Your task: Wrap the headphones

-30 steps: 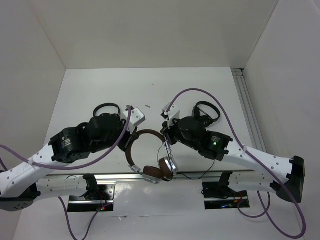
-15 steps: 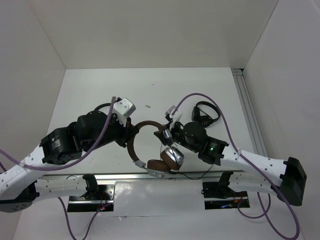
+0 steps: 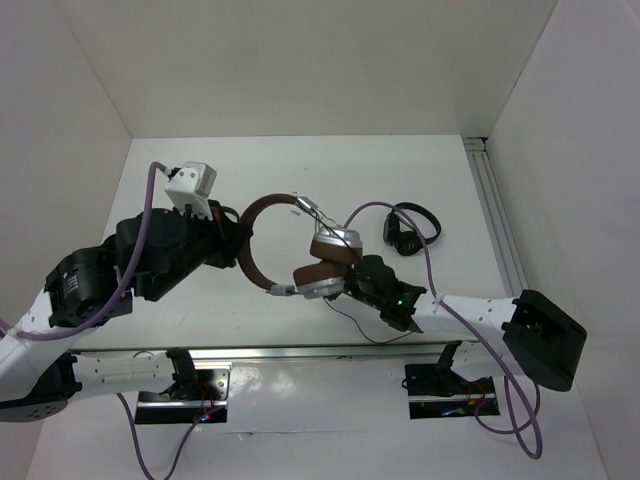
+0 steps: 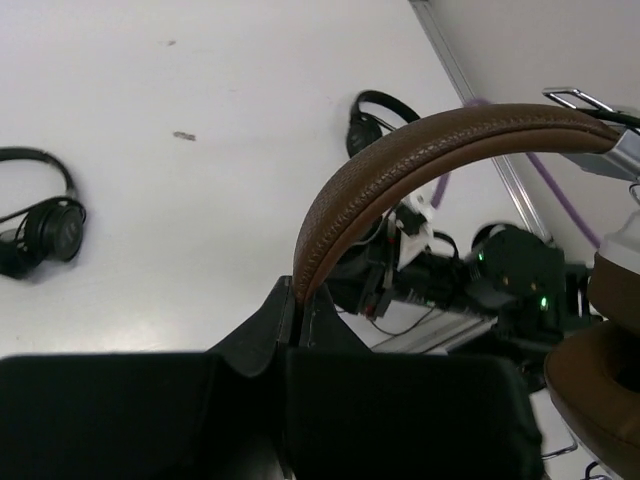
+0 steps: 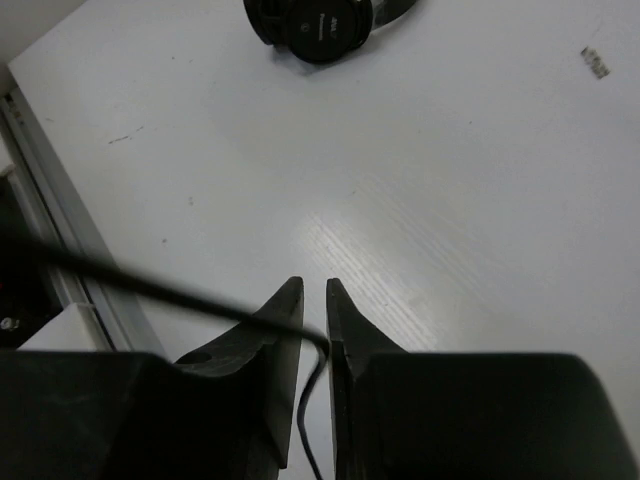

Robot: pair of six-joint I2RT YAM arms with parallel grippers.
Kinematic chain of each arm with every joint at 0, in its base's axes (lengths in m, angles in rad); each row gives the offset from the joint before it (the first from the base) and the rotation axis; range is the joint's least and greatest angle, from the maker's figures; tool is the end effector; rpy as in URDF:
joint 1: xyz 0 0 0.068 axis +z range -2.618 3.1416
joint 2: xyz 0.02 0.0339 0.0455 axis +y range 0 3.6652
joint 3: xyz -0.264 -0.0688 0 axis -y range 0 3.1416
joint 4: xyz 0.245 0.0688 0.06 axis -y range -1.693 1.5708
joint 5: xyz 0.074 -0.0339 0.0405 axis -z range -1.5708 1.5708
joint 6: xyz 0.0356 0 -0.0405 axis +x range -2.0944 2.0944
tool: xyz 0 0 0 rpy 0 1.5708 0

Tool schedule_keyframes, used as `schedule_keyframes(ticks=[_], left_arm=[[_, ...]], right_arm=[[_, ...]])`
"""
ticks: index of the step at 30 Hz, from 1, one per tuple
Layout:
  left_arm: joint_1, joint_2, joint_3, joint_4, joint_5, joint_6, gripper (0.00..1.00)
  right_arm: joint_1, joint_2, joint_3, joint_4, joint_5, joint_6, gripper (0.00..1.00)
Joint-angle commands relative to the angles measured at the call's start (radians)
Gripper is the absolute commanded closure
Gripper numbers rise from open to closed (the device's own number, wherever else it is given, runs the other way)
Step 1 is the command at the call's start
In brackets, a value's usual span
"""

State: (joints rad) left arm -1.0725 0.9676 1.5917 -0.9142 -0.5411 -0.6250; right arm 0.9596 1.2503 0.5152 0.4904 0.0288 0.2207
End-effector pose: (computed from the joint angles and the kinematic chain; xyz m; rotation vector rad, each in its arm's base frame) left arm 0.0802 -0.1091 0.4929 0.0374 1.8742 -0.6900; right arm 0.1530 0.2165 0.2177 -0.6631 1.7713 0.7993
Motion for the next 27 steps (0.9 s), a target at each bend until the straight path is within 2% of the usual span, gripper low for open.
schedule_keyframes(ticks=[1, 4, 6, 10, 15, 18, 21, 27], left_arm=[[-0.004, -0.004, 0.048, -0.006, -0.158, -0.176, 1.00], [-0.004, -0.004, 0.048, -0.040, -0.235, -0.286, 1.00], [-0.004, 0.005, 0.048, -0.052, -0.260, -0.323, 1.00], [0.069, 0.042, 0.059, -0.074, -0.272, -0.373, 1.00], [0.161, 0.085, 0.068, -0.097, -0.296, -0.407, 1.00], [0.247, 0.108, 0.057, -0.097, -0.307, -0.407, 1.00], [0.325, 0.141, 0.033, -0.097, -0.325, -0.417, 1.00], [0.408, 0.189, -0.045, -0.097, -0.324, -0.490, 1.00]], right_arm=[[-0.002, 0.020, -0.066, 0.224, -0.033, 0.061, 0.79], [-0.002, 0.061, -0.115, 0.301, -0.069, 0.086, 0.91], [-0.002, 0.099, -0.136, 0.332, -0.078, 0.100, 0.94], [-0.002, 0.142, -0.145, 0.370, -0.089, 0.120, 0.98], [0.007, 0.112, -0.194, 0.370, -0.080, 0.129, 1.00], [0.063, 0.049, -0.204, 0.304, -0.032, 0.138, 1.00], [0.172, -0.024, -0.204, 0.200, 0.097, 0.138, 1.00], [0.341, -0.111, -0.173, 0.071, 0.232, 0.167, 1.00]])
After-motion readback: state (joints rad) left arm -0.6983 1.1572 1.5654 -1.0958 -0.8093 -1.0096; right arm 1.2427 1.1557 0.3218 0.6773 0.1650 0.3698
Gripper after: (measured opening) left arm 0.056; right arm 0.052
